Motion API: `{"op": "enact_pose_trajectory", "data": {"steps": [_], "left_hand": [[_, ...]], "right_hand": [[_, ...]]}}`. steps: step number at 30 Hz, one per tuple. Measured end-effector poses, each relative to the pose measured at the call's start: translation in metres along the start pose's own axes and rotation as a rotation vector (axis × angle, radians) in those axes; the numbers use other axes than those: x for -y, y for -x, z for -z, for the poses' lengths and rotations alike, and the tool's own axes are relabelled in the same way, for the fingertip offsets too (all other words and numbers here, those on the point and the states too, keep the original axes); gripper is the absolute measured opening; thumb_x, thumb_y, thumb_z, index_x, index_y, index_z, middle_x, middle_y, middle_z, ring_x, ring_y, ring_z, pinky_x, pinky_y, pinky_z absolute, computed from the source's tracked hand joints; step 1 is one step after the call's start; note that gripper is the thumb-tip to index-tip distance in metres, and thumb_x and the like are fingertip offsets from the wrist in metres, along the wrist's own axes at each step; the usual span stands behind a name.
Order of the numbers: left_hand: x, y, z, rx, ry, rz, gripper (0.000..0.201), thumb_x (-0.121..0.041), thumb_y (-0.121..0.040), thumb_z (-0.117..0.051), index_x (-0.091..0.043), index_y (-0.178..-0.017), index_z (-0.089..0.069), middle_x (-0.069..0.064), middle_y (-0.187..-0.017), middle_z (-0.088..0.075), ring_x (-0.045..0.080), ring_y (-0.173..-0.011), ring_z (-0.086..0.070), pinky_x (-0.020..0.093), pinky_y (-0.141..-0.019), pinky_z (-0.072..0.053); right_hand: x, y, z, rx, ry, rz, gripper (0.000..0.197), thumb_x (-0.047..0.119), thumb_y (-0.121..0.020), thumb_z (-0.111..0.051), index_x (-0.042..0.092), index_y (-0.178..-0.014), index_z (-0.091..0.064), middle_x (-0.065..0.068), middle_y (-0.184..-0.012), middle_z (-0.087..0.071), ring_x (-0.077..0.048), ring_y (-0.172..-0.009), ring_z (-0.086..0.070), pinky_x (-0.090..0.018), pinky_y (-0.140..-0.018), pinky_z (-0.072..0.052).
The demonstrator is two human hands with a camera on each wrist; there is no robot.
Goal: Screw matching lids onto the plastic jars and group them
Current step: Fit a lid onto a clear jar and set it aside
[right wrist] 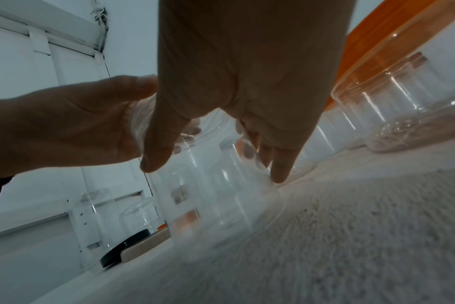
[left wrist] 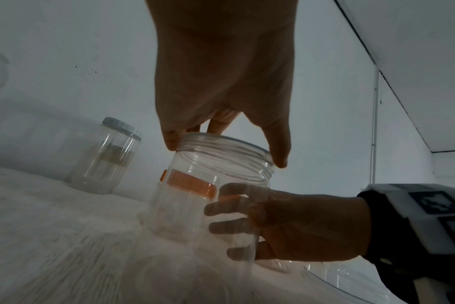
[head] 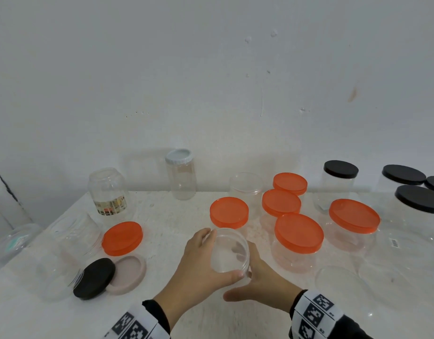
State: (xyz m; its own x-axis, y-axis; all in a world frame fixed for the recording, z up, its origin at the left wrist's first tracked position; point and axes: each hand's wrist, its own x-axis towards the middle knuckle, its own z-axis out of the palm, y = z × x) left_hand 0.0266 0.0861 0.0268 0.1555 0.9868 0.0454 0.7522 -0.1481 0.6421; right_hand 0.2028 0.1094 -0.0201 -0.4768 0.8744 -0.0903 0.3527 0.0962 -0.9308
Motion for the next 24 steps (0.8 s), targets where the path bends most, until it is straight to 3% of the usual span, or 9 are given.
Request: {"op": "enact_pose_trajectory", "data": {"steps": [6, 13, 20, 24], "left_hand": [[0.0009, 0.0005, -0.0016, 0.001, -0.038, 0.017, 0.109, -0.069, -0.069, -0.067, -0.027, -0.152, -0.009, -0.025, -0.149, -0.004, 0.003, -0.138, -0.009, 0.020, -0.108, -0.019], [0.0003, -0.0016, -0.0032, 0.005, -0.087, 0.027, 0.111, -0.071, -0.068, -0.065, -0.028, -0.153, -0.007, -0.024, -0.149, -0.001, 0.004, -0.139, -0.004, 0.023, -0.112, -0.018], [0.0022, -0.0037, -0.0033, 0.028, -0.083, -0.002, 0.109, -0.071, -0.066, -0.066, -0.028, -0.151, -0.012, -0.028, -0.142, -0.006, 0.001, -0.132, -0.010, 0.019, -0.104, -0.017], [0.0019, -0.0019, -0.0029, 0.027, -0.032, -0.013, 0.098, -0.067, -0.064, -0.071, -0.034, -0.143, -0.023, -0.029, -0.119, -0.013, -0.005, -0.116, -0.015, 0.011, -0.092, -0.020]], "right_hand": [[-0.0019, -0.0001, -0.0009, 0.009, -0.002, 0.010, 0.100, 0.053, -0.056, -0.087, 0.060, -0.124, -0.014, 0.034, -0.134, -0.028, 0.030, -0.116, -0.025, -0.005, -0.088, -0.036], [-0.0016, -0.0010, 0.0000, 0.021, 0.001, 0.019, 0.102, 0.051, -0.059, -0.086, 0.056, -0.128, -0.012, 0.036, -0.133, -0.025, 0.033, -0.114, -0.023, -0.004, -0.089, -0.034], [-0.0033, -0.0006, -0.0005, 0.019, -0.002, 0.010, 0.101, 0.051, -0.057, -0.087, 0.058, -0.126, -0.013, 0.035, -0.132, -0.026, 0.030, -0.116, -0.025, -0.011, -0.096, -0.037], [-0.0025, 0.0001, -0.0004, 0.020, -0.001, 0.003, 0.103, 0.051, -0.056, -0.088, 0.057, -0.127, -0.014, 0.036, -0.132, -0.027, 0.032, -0.114, -0.026, -0.011, -0.096, -0.038]]}}
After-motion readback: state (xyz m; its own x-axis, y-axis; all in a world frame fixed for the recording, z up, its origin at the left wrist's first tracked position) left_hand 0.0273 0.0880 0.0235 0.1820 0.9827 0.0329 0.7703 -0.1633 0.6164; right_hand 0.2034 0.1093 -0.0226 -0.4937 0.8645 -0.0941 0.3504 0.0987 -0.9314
